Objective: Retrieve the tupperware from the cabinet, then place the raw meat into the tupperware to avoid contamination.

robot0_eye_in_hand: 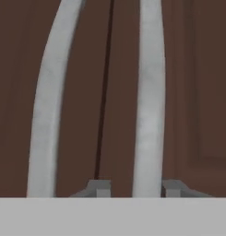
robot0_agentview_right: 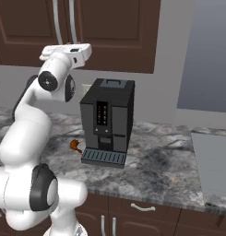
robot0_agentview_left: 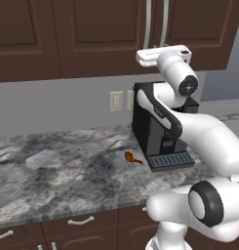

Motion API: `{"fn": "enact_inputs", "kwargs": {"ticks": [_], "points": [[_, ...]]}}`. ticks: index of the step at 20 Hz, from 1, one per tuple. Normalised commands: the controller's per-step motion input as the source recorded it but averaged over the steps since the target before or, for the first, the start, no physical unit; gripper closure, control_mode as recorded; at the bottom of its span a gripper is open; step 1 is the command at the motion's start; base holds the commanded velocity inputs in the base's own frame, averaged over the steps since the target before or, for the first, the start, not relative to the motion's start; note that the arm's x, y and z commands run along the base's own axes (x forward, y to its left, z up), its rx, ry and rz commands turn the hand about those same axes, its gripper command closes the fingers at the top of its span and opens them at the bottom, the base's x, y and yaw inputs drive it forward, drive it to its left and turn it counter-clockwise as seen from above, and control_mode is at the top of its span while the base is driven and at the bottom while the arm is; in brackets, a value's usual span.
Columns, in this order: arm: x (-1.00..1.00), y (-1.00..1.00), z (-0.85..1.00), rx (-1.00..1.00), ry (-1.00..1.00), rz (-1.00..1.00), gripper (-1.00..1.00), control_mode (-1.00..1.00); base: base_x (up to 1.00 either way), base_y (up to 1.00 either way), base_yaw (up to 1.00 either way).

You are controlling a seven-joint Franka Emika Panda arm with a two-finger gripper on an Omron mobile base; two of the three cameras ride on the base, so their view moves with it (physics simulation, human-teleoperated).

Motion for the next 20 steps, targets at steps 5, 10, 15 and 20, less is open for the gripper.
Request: {"fn": "enact_inputs", "kwargs": {"ticks": [5, 10, 15, 20], "points": [[0.16, 0.03, 0.0, 0.0, 0.05, 0.0, 1.0, -1.0, 0.0, 0.0, 0.0], [-0.26, 0.0, -0.02, 0.0, 0.04, 0.01, 1.0, -1.0, 0.0, 0.0, 0.0], [-0.71, -0.06, 0.0, 0.0, 0.06, 0.0, 1.0, -1.0, 0.0, 0.0, 0.0], [-0.76, -0.14, 0.0, 0.0, 0.11, 0.0, 1.0, -1.0, 0.0, 0.0, 0.0]]}}
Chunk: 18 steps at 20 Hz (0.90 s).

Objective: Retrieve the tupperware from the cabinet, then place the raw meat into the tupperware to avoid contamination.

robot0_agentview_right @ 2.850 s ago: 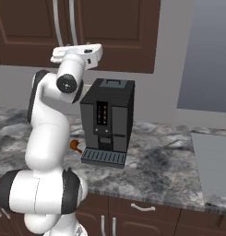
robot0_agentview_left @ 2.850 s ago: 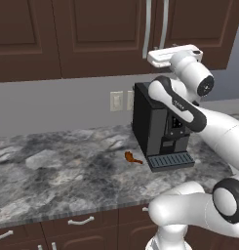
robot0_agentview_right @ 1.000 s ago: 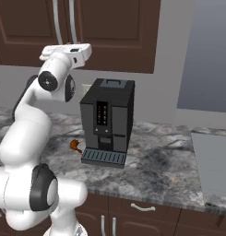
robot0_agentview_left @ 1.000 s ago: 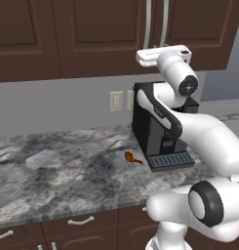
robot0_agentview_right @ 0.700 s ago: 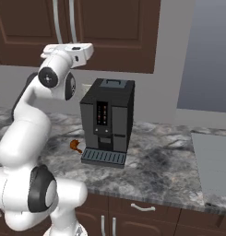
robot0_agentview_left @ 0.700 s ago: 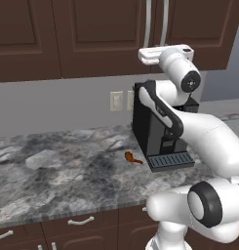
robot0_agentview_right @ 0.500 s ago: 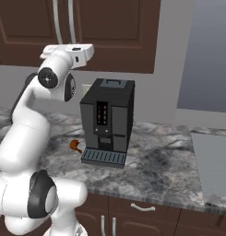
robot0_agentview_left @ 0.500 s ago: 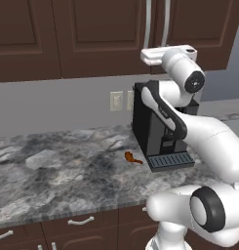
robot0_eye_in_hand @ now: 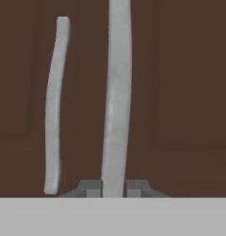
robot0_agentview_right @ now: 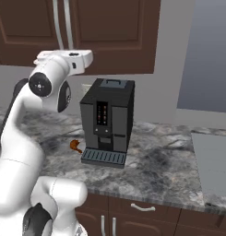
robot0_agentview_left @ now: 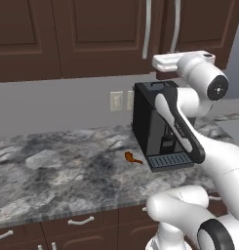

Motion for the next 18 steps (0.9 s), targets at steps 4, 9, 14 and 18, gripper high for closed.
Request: {"fn": "enact_inputs", "kwargs": {"ticks": [4, 9, 14, 18], "points": [[-0.68, -0.22, 0.0, -0.01, 0.18, -0.01, 1.0, -1.0, 0.0, 0.0, 0.0], [-0.64, -0.24, 0.0, -0.02, 0.2, -0.01, 1.0, -1.0, 0.0, 0.0, 0.0], [-0.57, 0.07, 0.0, 0.0, 0.03, 0.03, 1.0, -1.0, 0.0, 0.0, 0.0], [-0.24, 0.43, 0.0, -0.03, 0.0, 0.05, 1.0, -1.0, 0.0, 0.0, 0.0]]}}
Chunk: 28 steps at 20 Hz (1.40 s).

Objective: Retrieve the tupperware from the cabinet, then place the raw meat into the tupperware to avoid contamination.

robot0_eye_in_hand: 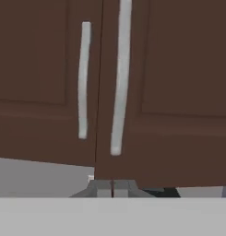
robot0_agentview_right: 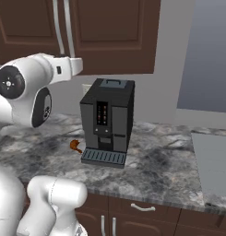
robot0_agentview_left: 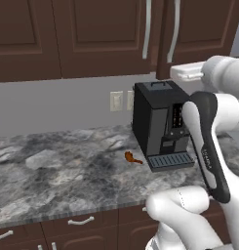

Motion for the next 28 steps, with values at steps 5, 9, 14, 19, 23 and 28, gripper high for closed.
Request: {"fn": "enact_inputs", "kwargs": {"ticks": [5, 9, 14, 19, 23, 28], "points": [[-0.01, 0.54, 0.0, -0.08, 0.0, 0.09, 1.0, -1.0, 0.0, 0.0, 0.0], [0.0, 0.32, -0.06, -0.27, 0.01, 0.05, 1.0, -1.0, 0.0, 0.0, 0.0], [0.0, 0.27, -0.09, -0.43, 0.0, 0.0, 1.0, -1.0, 0.0, 0.0, 0.0], [0.11, 0.19, -0.12, -0.46, 0.0, -0.04, 1.0, -1.0, 0.0, 0.0, 0.0], [0.13, 0.24, -0.25, -0.34, -0.14, -0.08, 1.0, -1.0, 0.0, 0.0, 0.0], [0.01, 0.26, -0.03, -0.23, -0.08, -0.06, -1.0, -1.0, 0.0, 0.0, 0.0]]}}
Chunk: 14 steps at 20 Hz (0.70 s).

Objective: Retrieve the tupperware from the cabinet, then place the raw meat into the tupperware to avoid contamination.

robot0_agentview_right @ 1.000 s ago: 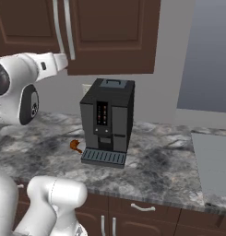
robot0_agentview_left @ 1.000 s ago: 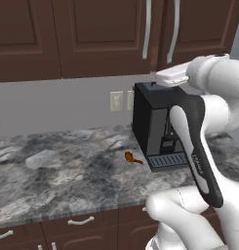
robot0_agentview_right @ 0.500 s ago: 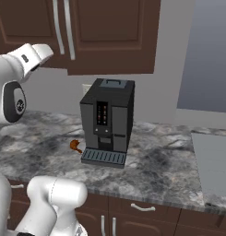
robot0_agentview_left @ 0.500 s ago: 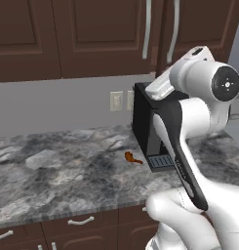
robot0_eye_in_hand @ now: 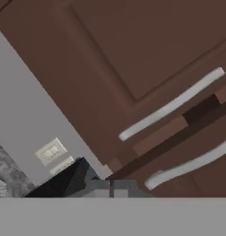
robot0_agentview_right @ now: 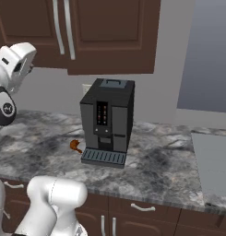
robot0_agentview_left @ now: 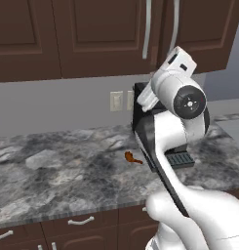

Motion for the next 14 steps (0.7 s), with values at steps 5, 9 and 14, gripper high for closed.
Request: {"fn": "enact_inputs", "kwargs": {"ticks": [5, 9, 14], "points": [[0.01, 0.27, 0.0, -0.17, -0.04, -0.07, -1.0, -1.0, 0.0, 0.0, 0.0], [0.1, 0.03, 0.0, -0.11, 0.06, -0.16, -1.0, -1.0, 0.0, 0.0, 0.0], [0.45, -0.06, 0.0, -0.15, 0.09, -0.24, -1.0, -1.0, 0.0, 0.0, 0.0]]}}
